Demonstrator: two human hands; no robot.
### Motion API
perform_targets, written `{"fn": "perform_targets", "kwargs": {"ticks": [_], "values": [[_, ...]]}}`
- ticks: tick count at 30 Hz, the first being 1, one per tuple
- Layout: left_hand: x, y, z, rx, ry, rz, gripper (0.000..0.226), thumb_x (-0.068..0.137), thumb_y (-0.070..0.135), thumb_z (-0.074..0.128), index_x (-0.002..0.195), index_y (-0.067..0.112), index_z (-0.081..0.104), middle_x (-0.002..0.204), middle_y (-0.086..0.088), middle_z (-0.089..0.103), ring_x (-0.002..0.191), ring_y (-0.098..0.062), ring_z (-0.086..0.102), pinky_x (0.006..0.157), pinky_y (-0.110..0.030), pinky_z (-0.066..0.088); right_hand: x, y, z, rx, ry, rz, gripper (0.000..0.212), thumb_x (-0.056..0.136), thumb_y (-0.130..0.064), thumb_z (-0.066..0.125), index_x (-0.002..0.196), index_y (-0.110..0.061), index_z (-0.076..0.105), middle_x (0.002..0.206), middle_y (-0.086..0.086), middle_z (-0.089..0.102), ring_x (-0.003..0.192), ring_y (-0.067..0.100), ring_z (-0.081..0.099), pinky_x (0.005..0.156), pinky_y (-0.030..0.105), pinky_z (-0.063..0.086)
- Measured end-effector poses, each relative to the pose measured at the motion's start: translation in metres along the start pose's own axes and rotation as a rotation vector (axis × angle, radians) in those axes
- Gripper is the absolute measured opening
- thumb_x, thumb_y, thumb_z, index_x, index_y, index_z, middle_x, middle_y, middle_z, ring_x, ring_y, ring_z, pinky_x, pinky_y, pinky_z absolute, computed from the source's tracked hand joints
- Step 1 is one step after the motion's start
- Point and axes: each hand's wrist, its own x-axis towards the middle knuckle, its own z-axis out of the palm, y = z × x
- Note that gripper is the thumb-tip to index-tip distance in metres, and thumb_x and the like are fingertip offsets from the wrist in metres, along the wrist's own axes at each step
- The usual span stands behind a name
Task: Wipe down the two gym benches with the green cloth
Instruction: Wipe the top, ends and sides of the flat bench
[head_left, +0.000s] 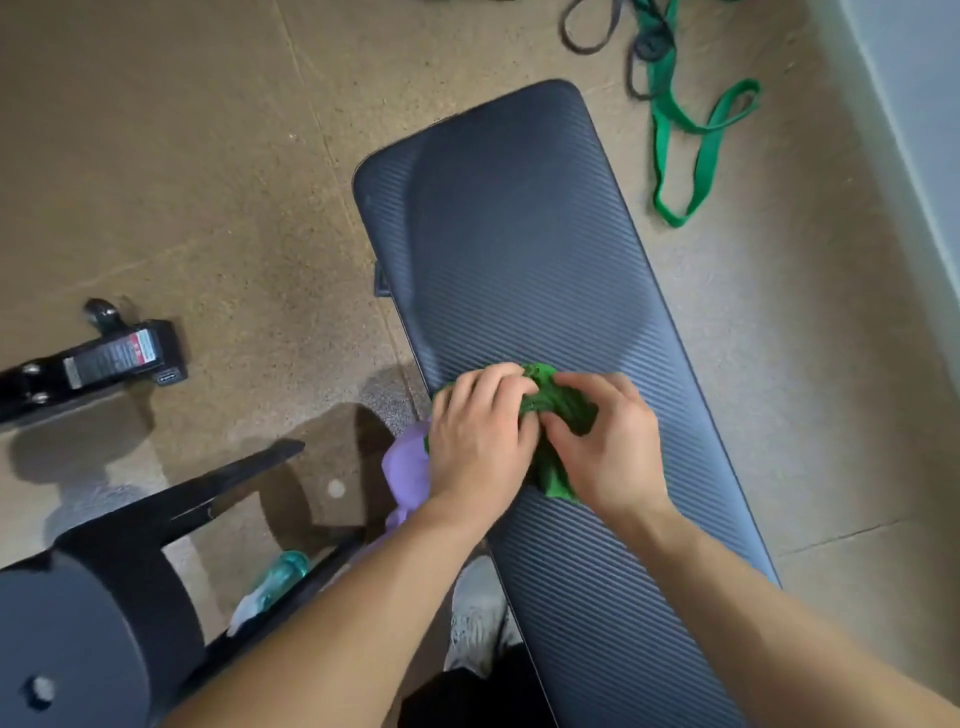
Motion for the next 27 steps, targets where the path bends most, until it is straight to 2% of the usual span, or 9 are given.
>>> {"fn": "perform_targets", "kwargs": {"ticks": [2,5,8,10,13,17,20,24,27], "values": [[0.006,0.019,-0.015,-0.392,-0.001,-0.119,0.021,0.087,0.027,0.055,0.107,0.025,0.058,0.111,0.01,0.065,0.103,-0.015,0.063,0.089,-0.038,0.049,0.007,-0.022,-0.024,0.206,0.089,0.139,0.038,0.072,-0.023,0.083,0.107,-0.029,0.068,0.099,-0.01,0.066,0.093,0.008,0.063,0.087,0.017,0.047],[0.021,0.046,-0.034,-0.78,0.054,-0.227,0.026,0.088,0.013,0.054,0.111,0.026,0.056,0.1,0.007,0.069,0.094,-0.013,0.066,0.083,-0.036,0.054,0.009,-0.055,-0.051,0.34,0.158,0.014,0.037,0.071,-0.029,0.081,0.106,-0.028,0.067,0.099,-0.008,0.067,0.095,0.009,0.065,0.086,0.027,0.052],[0.022,0.027,-0.029,-0.588,0.126,-0.242,0.04,0.08,0.007,0.045,0.115,0.018,0.062,0.125,0.001,0.063,0.115,-0.016,0.059,0.101,-0.028,0.045,0.004,-0.06,-0.049,-0.01,0.011,-0.109,0.04,0.081,-0.055,0.058,0.109,-0.028,0.07,0.107,-0.003,0.065,0.102,0.019,0.06,0.088,0.035,0.05],[0.015,0.0,-0.02,-0.403,0.206,-0.365,0.046,0.076,0.005,0.041,0.115,0.013,0.064,0.136,-0.003,0.058,0.127,-0.022,0.053,0.108,-0.024,0.033,0.006,-0.039,-0.038,-0.366,-0.047,-0.15,0.053,0.086,-0.061,0.042,0.12,-0.028,0.066,0.129,0.003,0.056,0.119,0.03,0.05,0.098,0.044,0.045],[0.007,-0.009,-0.011,-0.264,0.213,-0.322,0.042,0.088,0.013,0.046,0.128,0.013,0.059,0.145,-0.003,0.051,0.136,-0.022,0.044,0.114,-0.028,0.027,0.014,-0.001,-0.011,-0.625,-0.224,-0.257,0.079,0.091,-0.061,0.035,0.156,-0.017,0.024,0.164,0.014,0.013,0.149,0.039,0.012,0.119,0.055,0.02],[0.016,0.007,0.017,-0.023,0.057,0.011,0.052,0.099,0.024,0.032,0.15,0.013,0.036,0.16,-0.001,0.029,0.15,-0.018,0.019,0.122,-0.042,0.018,0.049,0.012,0.025,-0.655,-0.219,-0.38,0.069,0.099,-0.043,0.019,0.158,-0.007,0.011,0.165,0.018,0.001,0.152,0.037,-0.002,0.123,0.052,0.013],[0.075,0.002,0.018,0.06,0.106,-0.011,0.052,0.102,0.023,0.026,0.153,0.013,0.029,0.162,-0.001,0.026,0.151,-0.022,0.017,0.122,-0.045,0.013,0.108,-0.006,0.029,-0.667,-0.158,-0.399,0.069,0.098,-0.04,0.013,0.158,-0.006,0.005,0.165,0.016,-0.004,0.153,0.032,-0.006,0.124,0.047,0.007],[0.194,-0.005,-0.009,0.159,0.101,-0.056,0.051,0.105,0.025,0.021,0.156,0.019,0.017,0.165,0.004,0.015,0.153,-0.022,0.006,0.124,-0.045,0.003,0.211,-0.04,0.029,-0.695,-0.056,-0.364,0.074,0.098,-0.04,0.03,0.158,-0.008,0.0,0.166,0.014,-0.006,0.153,0.03,-0.007,0.124,0.046,0.005],[0.236,-0.01,-0.02,0.208,0.06,0.0,0.051,0.106,0.025,0.018,0.156,0.019,0.017,0.165,0.003,0.016,0.153,-0.021,0.005,0.124,-0.044,0.001,0.248,-0.049,0.032,-0.665,0.001,-0.307,0.07,0.1,-0.039,0.028,0.158,-0.009,0.002,0.166,0.013,-0.003,0.153,0.028,-0.005,0.125,0.044,0.004]]}}
